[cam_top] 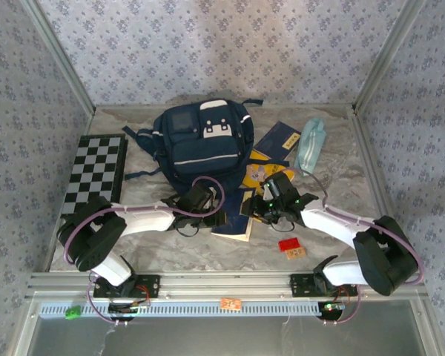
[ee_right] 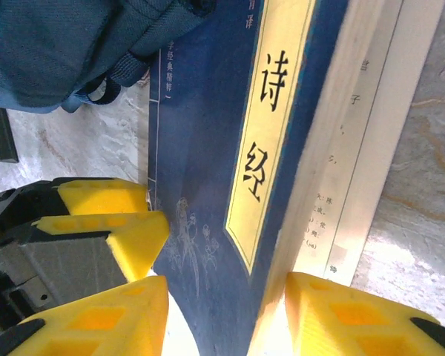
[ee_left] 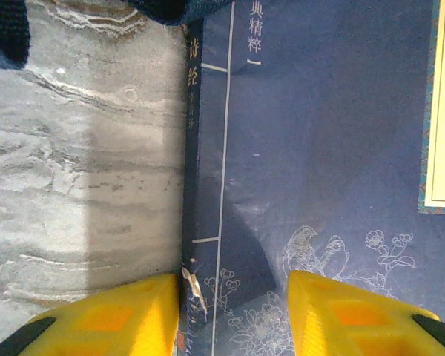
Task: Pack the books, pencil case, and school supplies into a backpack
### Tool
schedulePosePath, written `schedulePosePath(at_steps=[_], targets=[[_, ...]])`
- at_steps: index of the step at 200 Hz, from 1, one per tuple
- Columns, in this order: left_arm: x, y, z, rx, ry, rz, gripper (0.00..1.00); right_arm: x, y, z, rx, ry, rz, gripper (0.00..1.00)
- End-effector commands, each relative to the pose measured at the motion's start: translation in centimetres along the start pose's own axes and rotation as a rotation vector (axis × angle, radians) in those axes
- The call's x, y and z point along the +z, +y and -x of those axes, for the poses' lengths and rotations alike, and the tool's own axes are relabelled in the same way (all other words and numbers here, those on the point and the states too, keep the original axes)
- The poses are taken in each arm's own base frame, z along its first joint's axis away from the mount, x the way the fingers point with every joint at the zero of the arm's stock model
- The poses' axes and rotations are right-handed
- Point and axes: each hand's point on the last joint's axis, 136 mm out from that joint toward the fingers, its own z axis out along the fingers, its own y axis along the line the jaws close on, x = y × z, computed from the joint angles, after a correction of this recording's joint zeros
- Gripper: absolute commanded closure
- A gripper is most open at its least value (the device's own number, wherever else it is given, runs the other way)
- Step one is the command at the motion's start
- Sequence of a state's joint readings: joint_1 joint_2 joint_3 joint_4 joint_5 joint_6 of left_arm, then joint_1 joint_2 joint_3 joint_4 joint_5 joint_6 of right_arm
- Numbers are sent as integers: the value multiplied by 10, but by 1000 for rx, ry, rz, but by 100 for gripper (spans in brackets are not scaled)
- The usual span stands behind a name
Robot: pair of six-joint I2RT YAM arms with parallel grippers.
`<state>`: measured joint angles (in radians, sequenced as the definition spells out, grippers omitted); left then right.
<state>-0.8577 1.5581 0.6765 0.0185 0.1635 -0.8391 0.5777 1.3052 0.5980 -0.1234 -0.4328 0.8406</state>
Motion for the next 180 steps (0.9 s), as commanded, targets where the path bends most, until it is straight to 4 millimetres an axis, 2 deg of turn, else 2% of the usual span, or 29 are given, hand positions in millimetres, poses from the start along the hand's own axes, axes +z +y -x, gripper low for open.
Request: schedulePosePath(at_steps=[1, 29, 68, 98, 138, 180], targets=[[4, 9, -2, 6, 9, 47, 57, -5, 2, -4, -15, 1, 36, 59], [5, 7, -2, 6, 16, 40, 57, -3, 8, -7, -23, 18, 71, 67], [5, 4, -2, 8, 17, 33, 58, 4, -3, -11, -3, 44, 41, 72], [4, 3, -2, 7, 18, 30, 58, 7, -8, -11, 7, 54, 27, 80], [-2, -1, -1, 6, 9, 12, 57, 1, -5, -8, 15, 34, 42, 100], [-24, -9, 6, -12, -25, -48, 46, -15, 8, -8, 10, 33, 102, 100]])
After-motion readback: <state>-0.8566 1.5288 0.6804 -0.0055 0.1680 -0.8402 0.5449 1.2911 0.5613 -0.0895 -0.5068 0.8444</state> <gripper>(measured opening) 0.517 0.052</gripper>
